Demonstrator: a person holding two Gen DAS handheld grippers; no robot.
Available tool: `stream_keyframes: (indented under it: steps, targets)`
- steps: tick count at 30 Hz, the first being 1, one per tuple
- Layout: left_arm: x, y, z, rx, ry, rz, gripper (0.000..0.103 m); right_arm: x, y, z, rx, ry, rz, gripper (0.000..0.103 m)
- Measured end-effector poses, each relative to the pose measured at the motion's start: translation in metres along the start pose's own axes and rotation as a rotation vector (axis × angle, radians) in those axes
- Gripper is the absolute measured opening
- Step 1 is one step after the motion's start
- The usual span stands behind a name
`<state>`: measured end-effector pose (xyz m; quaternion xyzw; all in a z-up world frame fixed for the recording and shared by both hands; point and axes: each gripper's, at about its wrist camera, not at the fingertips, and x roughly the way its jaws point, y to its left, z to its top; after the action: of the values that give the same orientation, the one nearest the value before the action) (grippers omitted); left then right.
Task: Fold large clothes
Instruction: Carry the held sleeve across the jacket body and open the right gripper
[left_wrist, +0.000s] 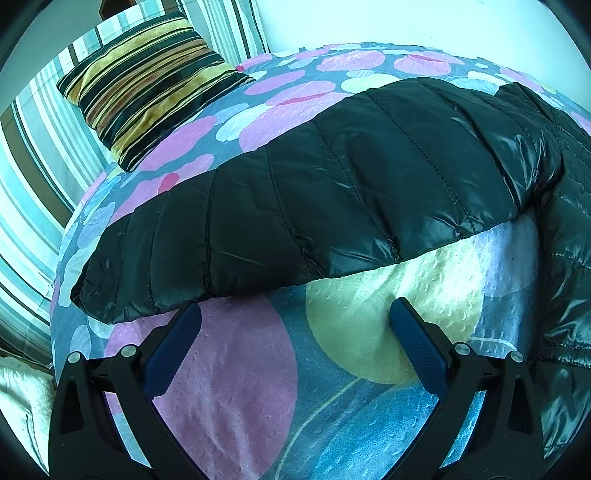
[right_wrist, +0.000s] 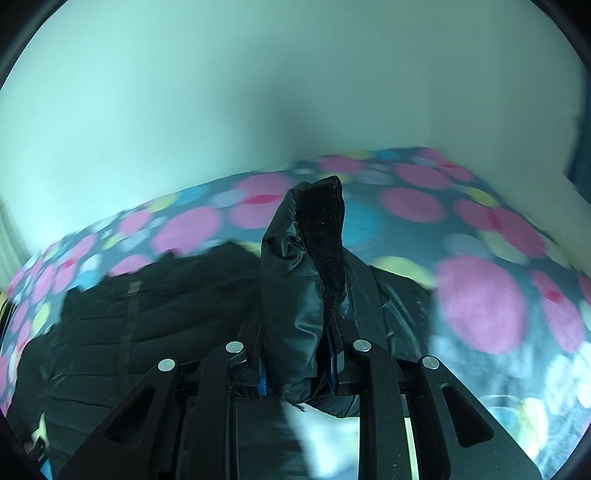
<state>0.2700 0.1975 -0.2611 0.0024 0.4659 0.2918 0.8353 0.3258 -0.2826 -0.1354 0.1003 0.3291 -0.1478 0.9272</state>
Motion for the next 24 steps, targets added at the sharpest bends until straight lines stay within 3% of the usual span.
stream_keyframes:
  steps: [12, 17, 24]
  targets:
    - [0.006, 0.013, 0.0, -0.044, 0.02, -0.063, 0.101, 0.003, 0.213, -0.03, -0.311, 0.04, 0.295, 0.022]
    - [0.008, 0.017, 0.001, -0.06, 0.027, -0.085, 0.101, 0.005, 0.269, -0.056, -0.407, 0.083, 0.362, 0.022]
    - [0.01, 0.019, 0.0, -0.075, 0.032, -0.104, 0.101, 0.014, 0.317, -0.095, -0.533, 0.175, 0.436, 0.022]
